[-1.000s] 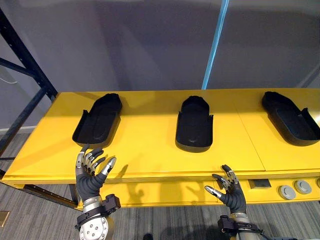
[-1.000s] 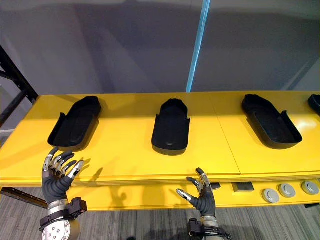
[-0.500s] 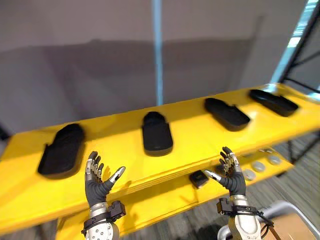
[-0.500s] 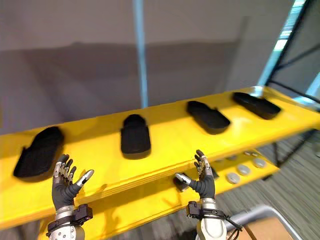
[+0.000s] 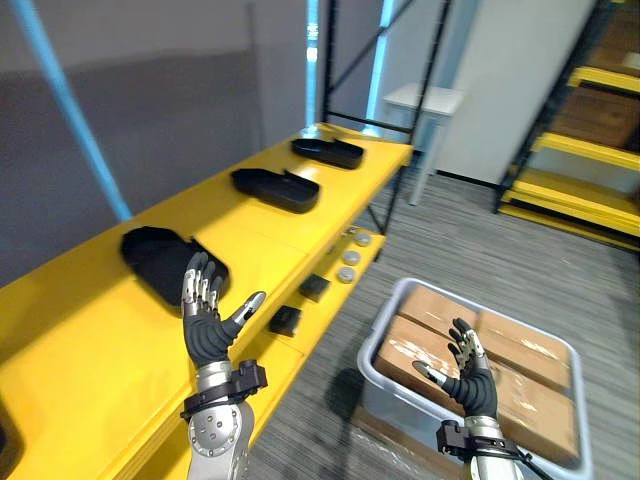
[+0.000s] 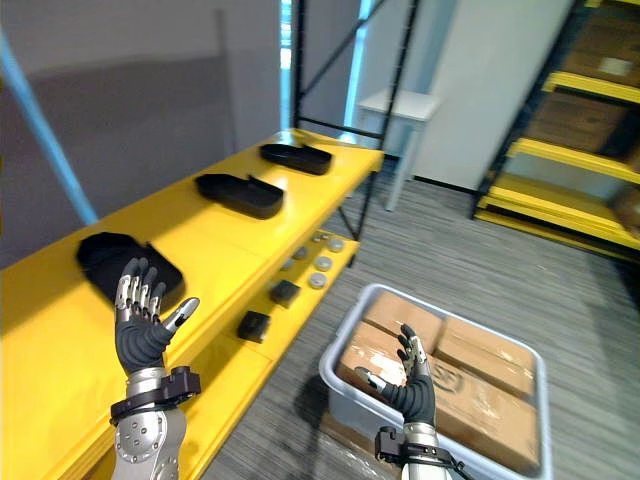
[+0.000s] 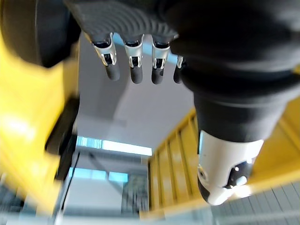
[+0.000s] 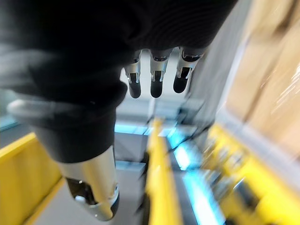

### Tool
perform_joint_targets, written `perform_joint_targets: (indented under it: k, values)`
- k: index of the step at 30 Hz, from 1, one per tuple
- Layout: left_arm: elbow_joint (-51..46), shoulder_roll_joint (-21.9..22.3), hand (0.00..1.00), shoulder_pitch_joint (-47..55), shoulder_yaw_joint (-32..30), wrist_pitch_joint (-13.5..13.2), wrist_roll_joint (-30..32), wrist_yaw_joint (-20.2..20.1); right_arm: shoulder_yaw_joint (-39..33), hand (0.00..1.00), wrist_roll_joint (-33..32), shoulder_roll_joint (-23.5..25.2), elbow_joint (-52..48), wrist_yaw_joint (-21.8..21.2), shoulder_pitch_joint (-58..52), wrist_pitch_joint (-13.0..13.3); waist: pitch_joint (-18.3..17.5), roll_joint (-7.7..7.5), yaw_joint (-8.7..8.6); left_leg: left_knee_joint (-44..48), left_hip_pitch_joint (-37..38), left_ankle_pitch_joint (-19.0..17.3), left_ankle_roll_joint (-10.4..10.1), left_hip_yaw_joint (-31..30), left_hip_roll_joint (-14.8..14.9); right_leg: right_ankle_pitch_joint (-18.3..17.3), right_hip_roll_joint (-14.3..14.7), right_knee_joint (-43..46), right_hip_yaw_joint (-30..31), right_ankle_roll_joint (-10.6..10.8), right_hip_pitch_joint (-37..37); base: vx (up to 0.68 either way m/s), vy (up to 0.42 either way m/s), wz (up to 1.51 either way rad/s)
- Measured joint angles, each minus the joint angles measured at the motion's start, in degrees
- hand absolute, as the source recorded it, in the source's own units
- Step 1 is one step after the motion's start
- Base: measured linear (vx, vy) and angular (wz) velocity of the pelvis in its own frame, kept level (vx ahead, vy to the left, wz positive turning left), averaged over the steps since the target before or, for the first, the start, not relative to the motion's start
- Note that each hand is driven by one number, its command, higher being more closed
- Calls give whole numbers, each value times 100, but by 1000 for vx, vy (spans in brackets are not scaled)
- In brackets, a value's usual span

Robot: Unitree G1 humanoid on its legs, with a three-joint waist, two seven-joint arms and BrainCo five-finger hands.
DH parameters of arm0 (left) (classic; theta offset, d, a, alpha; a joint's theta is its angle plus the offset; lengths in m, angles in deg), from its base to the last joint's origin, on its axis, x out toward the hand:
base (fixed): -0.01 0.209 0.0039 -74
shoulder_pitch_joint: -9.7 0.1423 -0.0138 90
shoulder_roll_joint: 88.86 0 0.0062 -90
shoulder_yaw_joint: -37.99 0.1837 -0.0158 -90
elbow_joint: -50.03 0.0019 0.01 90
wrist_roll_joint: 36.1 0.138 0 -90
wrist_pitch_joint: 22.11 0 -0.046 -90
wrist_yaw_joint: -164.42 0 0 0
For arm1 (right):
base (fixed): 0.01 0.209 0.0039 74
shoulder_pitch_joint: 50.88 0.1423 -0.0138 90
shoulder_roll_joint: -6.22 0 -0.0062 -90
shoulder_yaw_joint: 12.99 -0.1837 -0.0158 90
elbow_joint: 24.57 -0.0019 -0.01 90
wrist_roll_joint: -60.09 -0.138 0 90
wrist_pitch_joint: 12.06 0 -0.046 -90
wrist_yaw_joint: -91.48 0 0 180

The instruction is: Walk over and take plastic housings, then place them on the shelf

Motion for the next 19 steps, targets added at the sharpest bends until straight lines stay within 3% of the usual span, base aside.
perform_joint_targets:
  k: [2, 3, 4, 6, 8, 11, 15, 19]
  values:
    - [87, -55, 0, 4, -122, 2, -40, -58, -99, 0, 12, -14, 325, 9, 138, -4, -64, -75, 9, -177, -35, 83, -151, 10, -43, -148, -300, -147, -199, 71, 399, -179, -161, -87]
    - [113, -80, 0, -8, -216, 3, -121, -92, -98, 0, 21, -54, 432, 11, 219, -16, -142, -203, 24, -220, -90, 185, -313, -21, -171, -270, -367, -738, -257, 176, 593, -173, -203, -89]
    - [134, -107, 0, -6, -245, 4, -122, -112, -100, 0, 28, -73, 453, 12, 241, -23, -188, -256, 75, -296, -86, 242, -388, -17, -243, -360, -379, -1101, -325, 144, 682, -123, -222, -96]
    - [297, 25, 0, 15, -302, 40, -159, -217, -171, 0, 62, -285, 627, 18, 313, -78, -364, -84, 60, -825, 109, 576, -488, -152, -246, -44, -147, -2000, -312, 39, 905, -19, -177, -71]
    - [293, 20, 0, 6, -327, 39, -168, -289, -308, 0, 95, -309, 663, 21, 317, -106, -484, -40, 74, -1084, 275, 684, -599, -135, -147, 218, 36, -2452, -179, 31, 1120, 90, -128, -53]
    - [643, -9, 0, -23, -470, -1, -274, -348, -529, 0, 83, -420, 972, 27, 440, -108, -588, -24, 76, -1231, 440, 730, -662, -80, 19, 272, 238, -2510, 12, 46, 1129, 102, -102, -44]
    - [2465, -94, 0, -146, -432, 20, -377, -344, -1080, 0, -164, -612, 2379, 62, 666, -107, -595, 11, 68, -1385, 655, 776, -696, -46, -1, 268, 223, -2528, 57, 52, 1247, 70, -2, -9]
    - [4745, -338, 0, -437, -398, 273, -489, -349, -1505, 0, -593, -674, 4018, 201, 842, -174, -569, 27, 57, -1531, 762, 824, -739, -53, -112, 223, 112, -2523, 12, 118, 1305, 41, 50, 7]
